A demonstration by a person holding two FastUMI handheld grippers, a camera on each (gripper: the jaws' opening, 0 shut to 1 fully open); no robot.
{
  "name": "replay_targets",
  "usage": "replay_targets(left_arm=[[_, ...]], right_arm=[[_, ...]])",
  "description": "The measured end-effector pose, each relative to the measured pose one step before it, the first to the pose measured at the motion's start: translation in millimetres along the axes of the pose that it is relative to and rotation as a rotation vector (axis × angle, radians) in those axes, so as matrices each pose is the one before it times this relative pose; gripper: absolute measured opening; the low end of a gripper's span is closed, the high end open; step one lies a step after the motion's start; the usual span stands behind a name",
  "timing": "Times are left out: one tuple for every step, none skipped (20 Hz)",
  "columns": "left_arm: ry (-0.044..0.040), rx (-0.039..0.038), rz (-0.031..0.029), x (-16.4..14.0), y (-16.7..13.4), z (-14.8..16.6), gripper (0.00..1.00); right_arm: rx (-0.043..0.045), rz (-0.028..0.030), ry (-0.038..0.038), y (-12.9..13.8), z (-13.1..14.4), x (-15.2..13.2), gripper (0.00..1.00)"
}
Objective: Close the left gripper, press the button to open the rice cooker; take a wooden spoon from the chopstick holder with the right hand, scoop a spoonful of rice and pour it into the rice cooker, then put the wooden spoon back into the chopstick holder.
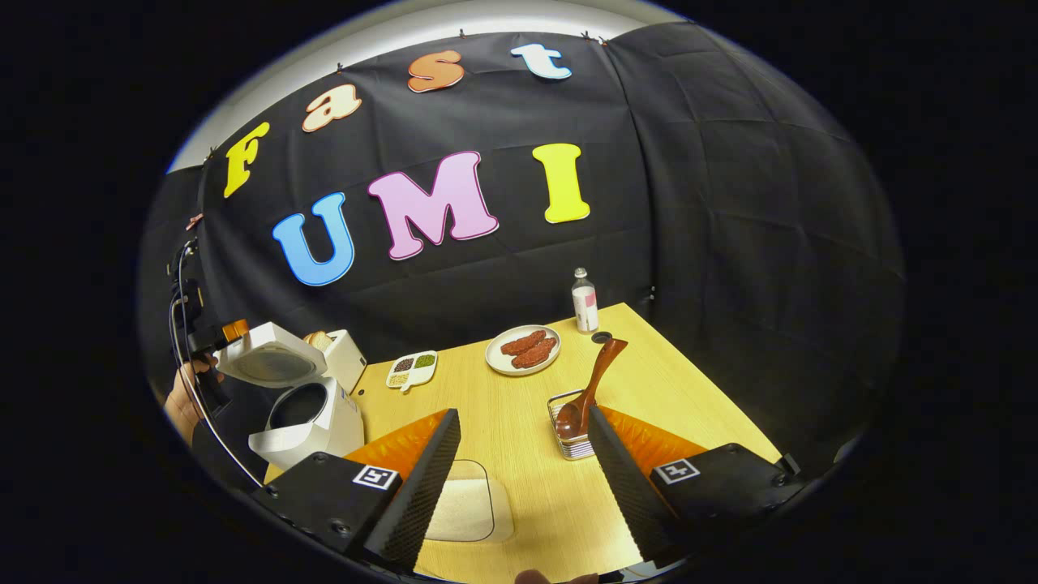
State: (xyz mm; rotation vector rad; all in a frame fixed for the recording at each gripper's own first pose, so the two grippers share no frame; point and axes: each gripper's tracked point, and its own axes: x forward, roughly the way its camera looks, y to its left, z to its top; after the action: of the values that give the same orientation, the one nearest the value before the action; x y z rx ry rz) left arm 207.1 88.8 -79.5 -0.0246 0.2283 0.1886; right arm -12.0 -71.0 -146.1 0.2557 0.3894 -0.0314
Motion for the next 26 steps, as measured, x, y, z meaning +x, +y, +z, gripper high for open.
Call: replay_targets(left_arm=[[0.01692,0.00209,-0.00388,-6.61,-1.10,-11.46,0.97],[0.01764,-0.00094,-0.00421,-4.72,-1.14,-10.54,0.96],[0.01349,-0.00051,-0.00187,-3.52,0.13,-8.36,0.96],[0.01303,-0.00372,-0.00123,-3.15,-1.16,-11.16,0.96],[0.00716,-0.00138,0.00025,-2.65,-0.07,-8.17,0.96],[0.01165,0.00159,0.00112,-1.39,-0.55,-7.49,0.97],[0.01332,-0.00177,0.00286,-2.14,-0.04,-9.03,0.97],[0.01669,-0.00541,0.00310,-1.18,0.33,-8.46,0.97],[0.01130,0.00045,0.00169,-0.80,-0.53,-7.94,0.96],[0.00912,0.00500,0.00002,-0.87,-1.09,-6.80,0.96],[0.00307,0.00727,-0.00078,-0.11,-0.24,-3.51,0.96],[0.00117,0.00409,-0.00087,0.20,-0.87,-3.92,0.96],[0.00624,-0.00122,-0.00023,-0.72,0.94,-5.28,0.96],[0.00508,-0.00802,0.00086,0.19,0.37,-3.77,0.96],[0.00830,-0.00538,0.00217,-0.32,0.02,-4.00,0.96],[0.01076,0.00232,0.00071,1.26,-0.97,-6.58,0.97],[0.01069,0.00275,0.00100,0.93,-0.58,-6.07,0.96],[0.01473,0.00170,-0.00042,0.74,-0.64,-7.06,0.97],[0.01578,0.00036,-0.00159,1.03,0.08,-7.92,0.96],[0.02080,-0.00164,-0.00221,0.98,-0.01,-8.18,0.97],[0.02080,-0.00396,-0.00253,1.95,-1.06,-7.89,0.97],[0.02147,-0.00729,-0.00185,2.37,-0.24,-7.81,0.97],[0.02035,-0.01169,-0.00215,1.61,0.43,-7.06,0.97],[0.00881,-0.00630,-0.00183,0.48,0.28,-4.12,0.96],[0.00148,0.00285,0.00016,1.41,-1.73,-3.34,0.98],[-0.00944,0.00928,0.00246,0.46,-0.18,0.10,0.97]], right_arm=[[-0.00968,0.00373,-0.00674,1.16,2.02,-2.68,0.98],[-0.00649,0.00677,-0.00287,0.85,1.11,-2.39,0.98],[-0.00485,0.00327,-0.00252,0.49,-0.02,-2.40,0.98],[-0.00643,0.00230,0.00172,-0.38,-0.42,-1.70,0.98],[-0.00424,0.00046,0.00121,-0.62,-0.51,-1.38,0.98],[-0.00184,-0.00108,0.00073,-0.11,-0.90,-0.76,0.98],[0.00079,0.00053,-0.00007,0.00,-1.11,-1.26,0.98],[0.00108,-0.00173,0.00030,0.02,-0.39,-0.60,0.98],[0.00232,0.00129,-0.00050,1.20,-0.03,-0.56,0.98],[0.00475,-0.00092,-0.00145,0.81,-0.77,0.20,0.98],[0.00254,0.00143,-0.00115,1.39,0.01,-0.79,0.98],[-0.00246,-0.00646,-0.00213,0.11,-0.33,0.61,0.98],[-0.00219,-0.00207,0.00050,-0.06,-1.62,-0.23,0.98],[0.00146,0.00053,0.00039,0.94,-1.11,0.00,0.98],[0.00245,0.00108,0.00162,1.96,-1.73,-0.18,0.98],[0.00423,0.00187,0.00164,1.10,-1.82,0.15,0.98],[0.00477,0.00193,0.00295,1.67,-2.00,-0.42,0.98],[0.00245,0.00133,0.00182,0.26,-1.47,-0.34,0.98],[0.00040,-0.00136,0.00193,-0.40,-1.49,-0.53,0.98],[-0.00028,-0.00061,0.00148,-0.54,-1.65,-0.86,0.98],[0.00035,-0.00317,0.00325,-1.98,-1.90,-0.38,0.98],[0.00227,-0.00217,0.00471,-1.59,-2.09,-0.67,0.98],[0.00217,-0.00429,0.00380,-1.63,-1.49,-0.82,0.98],[0.00177,-0.00406,0.00198,-2.96,-1.54,-0.38,0.98],[0.00293,-0.00247,0.00086,-1.14,-0.72,-0.33,0.98],[0.00146,-0.00232,0.00043,-1.26,0.06,-0.90,0.98]])
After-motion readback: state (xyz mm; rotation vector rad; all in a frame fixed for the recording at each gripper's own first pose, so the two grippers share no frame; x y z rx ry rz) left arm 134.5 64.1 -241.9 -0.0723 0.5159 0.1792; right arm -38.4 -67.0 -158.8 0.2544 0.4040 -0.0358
